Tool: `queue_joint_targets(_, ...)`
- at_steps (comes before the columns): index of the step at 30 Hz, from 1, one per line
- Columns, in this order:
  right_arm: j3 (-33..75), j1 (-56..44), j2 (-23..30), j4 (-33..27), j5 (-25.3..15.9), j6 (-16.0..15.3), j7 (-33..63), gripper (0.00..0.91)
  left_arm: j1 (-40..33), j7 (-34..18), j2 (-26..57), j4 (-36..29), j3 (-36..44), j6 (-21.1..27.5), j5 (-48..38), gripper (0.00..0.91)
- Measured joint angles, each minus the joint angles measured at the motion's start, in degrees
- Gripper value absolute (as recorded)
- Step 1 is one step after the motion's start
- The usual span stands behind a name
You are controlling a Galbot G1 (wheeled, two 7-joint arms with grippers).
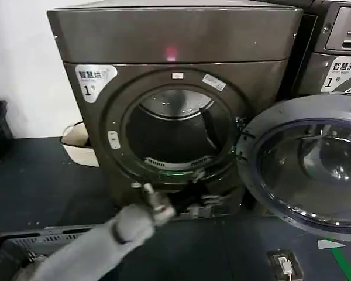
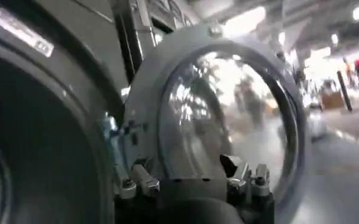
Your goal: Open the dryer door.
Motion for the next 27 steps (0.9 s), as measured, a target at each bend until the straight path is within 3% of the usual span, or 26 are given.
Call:
queue_joint_targets(7, 2.88, -0.75, -1.12, 1.23, -0.86, 0.46, 0.03, 0.907, 6.89, 3.80, 13.86, -8.53, -9.17, 8.91, 0.20, 0.907)
queue_joint_targets(14, 6.97, -0.15, -2.37, -0.23, -5.98, -0.19, 2.52, 0.907, 16.66, 3.27, 23.95, -12.81, -20.14, 23.58, 0.55, 0.907)
queue_joint_targets(20, 9.40, 0.79, -2.43, -0.82, -7.84, 0.25, 2.67, 0.907, 20.40, 2.77, 30.54, -11.57, -24.77, 27.85, -5.04, 0.907)
queue_joint_targets(27, 9.17, 2.33, -2.41, -1.61, -8.24, 0.19, 2.66, 0.907, 22.58, 2.60, 36.75, -8.56, -25.90, 30.13, -5.58, 0.907)
